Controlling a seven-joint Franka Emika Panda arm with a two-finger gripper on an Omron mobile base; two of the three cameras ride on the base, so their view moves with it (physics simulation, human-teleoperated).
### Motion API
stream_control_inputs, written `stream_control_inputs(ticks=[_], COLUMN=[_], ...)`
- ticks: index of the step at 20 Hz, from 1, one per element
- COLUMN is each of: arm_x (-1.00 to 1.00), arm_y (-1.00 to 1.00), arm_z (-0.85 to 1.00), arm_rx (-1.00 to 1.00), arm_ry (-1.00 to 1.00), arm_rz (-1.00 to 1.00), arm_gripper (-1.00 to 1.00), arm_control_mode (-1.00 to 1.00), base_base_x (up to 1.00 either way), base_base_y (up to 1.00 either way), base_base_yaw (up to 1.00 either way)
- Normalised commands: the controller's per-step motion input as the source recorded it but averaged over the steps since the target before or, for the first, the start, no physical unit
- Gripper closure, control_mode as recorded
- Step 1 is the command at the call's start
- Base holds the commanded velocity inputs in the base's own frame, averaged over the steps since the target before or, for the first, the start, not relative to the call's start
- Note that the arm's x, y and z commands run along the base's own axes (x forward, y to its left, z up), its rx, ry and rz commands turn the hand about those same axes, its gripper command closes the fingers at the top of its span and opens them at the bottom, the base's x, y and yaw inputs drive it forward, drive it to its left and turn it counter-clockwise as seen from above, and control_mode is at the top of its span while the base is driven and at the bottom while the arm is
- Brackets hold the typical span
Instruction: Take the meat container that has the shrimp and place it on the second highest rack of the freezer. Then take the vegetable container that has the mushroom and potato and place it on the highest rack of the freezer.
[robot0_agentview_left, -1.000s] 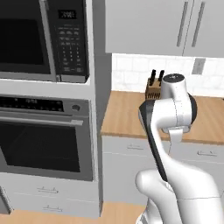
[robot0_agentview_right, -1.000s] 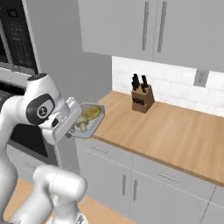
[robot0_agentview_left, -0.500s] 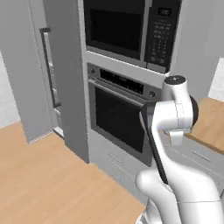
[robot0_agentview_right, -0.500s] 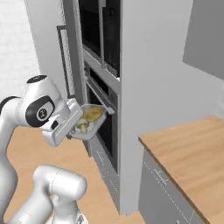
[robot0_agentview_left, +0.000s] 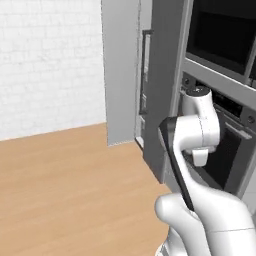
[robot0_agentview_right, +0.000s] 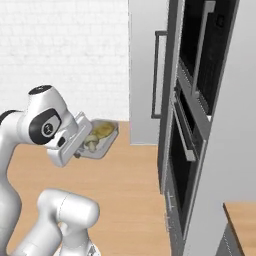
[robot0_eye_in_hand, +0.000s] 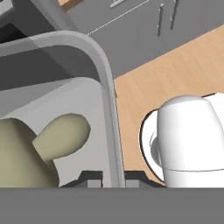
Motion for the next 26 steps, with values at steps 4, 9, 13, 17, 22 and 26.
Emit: stream_control_inputs(ticks=[4, 9, 13, 17, 22, 26], arm_x=[0.0, 0.0, 0.0, 0.0, 0.0, 0.0], arm_y=[0.0, 0.0, 0.0, 0.0, 0.0, 0.0], arm_z=[0.0, 0.0, 0.0, 0.0, 0.0, 0.0], arm_rx=[0.0, 0.0, 0.0, 0.0, 0.0, 0.0], arm_ry=[0.0, 0.0, 0.0, 0.0, 0.0, 0.0], arm_rz=[0.0, 0.0, 0.0, 0.0, 0.0, 0.0], arm_gripper=[1.0, 1.0, 1.0, 1.0, 1.0, 1.0], arm_control_mode=[1.0, 1.0, 1.0, 1.0, 1.0, 1.0], base_base_x=[0.99, 1.0, 0.91, 0.74, 0.53, 0.45], base_base_y=[0.41, 0.37, 0.43, 0.41, 0.31, 0.31], base_base_yaw=[0.3, 0.1, 0.0, -0.1, -0.33, -0.47])
